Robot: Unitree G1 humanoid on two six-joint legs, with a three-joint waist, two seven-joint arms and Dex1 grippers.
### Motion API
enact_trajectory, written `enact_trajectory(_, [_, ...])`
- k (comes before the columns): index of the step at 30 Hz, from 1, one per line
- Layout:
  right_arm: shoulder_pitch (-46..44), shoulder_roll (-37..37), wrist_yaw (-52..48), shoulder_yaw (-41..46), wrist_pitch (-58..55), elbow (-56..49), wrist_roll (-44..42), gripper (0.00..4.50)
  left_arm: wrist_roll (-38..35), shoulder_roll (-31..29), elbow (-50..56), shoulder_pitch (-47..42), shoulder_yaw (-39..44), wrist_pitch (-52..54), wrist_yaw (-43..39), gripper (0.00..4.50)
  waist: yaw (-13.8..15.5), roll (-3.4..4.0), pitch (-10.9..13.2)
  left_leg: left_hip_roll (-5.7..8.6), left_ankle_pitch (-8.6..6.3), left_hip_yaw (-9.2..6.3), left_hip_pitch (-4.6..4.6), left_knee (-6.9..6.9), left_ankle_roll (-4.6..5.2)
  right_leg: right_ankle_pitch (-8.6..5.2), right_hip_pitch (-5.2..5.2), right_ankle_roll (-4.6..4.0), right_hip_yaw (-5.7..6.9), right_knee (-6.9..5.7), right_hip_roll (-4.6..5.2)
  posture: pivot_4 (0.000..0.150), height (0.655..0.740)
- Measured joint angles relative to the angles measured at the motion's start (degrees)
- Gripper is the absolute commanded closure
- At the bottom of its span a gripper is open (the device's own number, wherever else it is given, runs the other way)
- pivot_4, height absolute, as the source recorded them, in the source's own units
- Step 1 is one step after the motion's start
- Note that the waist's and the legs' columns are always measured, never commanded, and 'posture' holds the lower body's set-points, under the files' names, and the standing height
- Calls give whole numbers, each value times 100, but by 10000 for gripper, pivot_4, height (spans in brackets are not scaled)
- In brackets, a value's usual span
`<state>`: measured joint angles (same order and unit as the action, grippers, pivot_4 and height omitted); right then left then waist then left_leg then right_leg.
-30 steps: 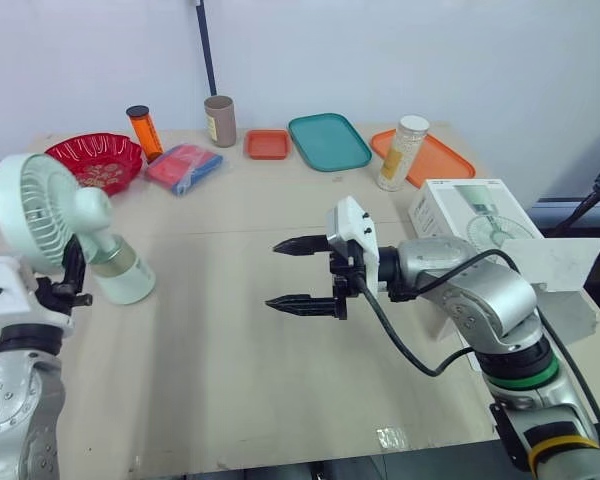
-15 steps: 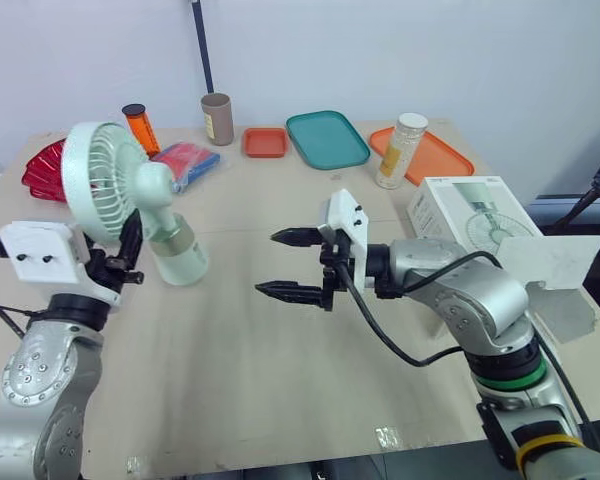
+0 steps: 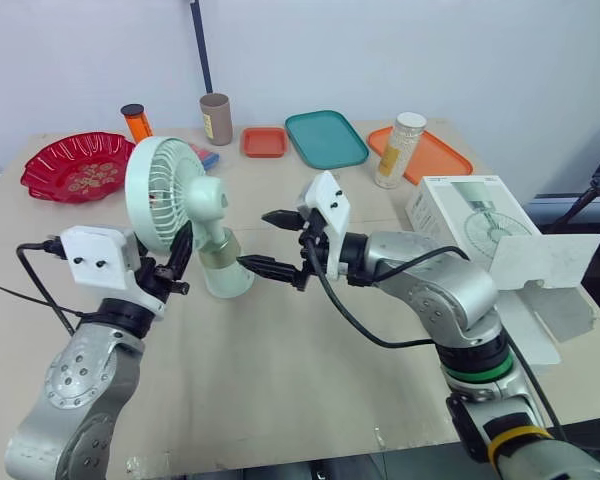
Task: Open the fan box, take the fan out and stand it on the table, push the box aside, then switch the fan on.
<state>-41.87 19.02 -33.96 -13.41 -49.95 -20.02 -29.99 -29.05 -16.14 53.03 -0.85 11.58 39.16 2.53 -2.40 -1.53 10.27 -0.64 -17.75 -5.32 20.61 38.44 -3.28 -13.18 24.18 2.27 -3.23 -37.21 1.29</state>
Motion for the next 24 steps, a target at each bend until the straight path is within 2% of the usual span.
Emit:
enact_trajectory(4, [-42,-145,65,-44,31,232,172,0,47,159,123,81,-129,0,141,25257,-6,0,0,1,0,2,3,0,0,1,2,1,-1,1,2,1500,7400])
enact_trajectory(13, [-60,-366,-18,-238,257,623,482,0,138,117,264,244,-316,-1,194,25257,-17,0,0,1,1,2,2,0,-2,2,3,1,-1,-1,1,1500,7400])
enact_trajectory(16, [-117,-464,-96,-260,360,755,558,7007,136,13,267,245,-443,-1,136,25273,-19,0,0,1,1,2,2,0,-2,2,3,1,-1,-1,0,1500,7400])
enact_trajectory(17, [-142,-503,-127,-278,409,797,574,11232,117,-12,268,245,-468,-1,97,25273,-19,0,0,0,1,2,3,0,-2,2,4,1,-1,-1,1,1500,7400])
enact_trajectory(24, [-156,-593,-233,-388,512,804,678,11232,92,-33,272,245,-487,-1,95,25273,-19,0,0,0,1,2,2,0,-3,2,4,1,-1,-2,1,1500,7400])
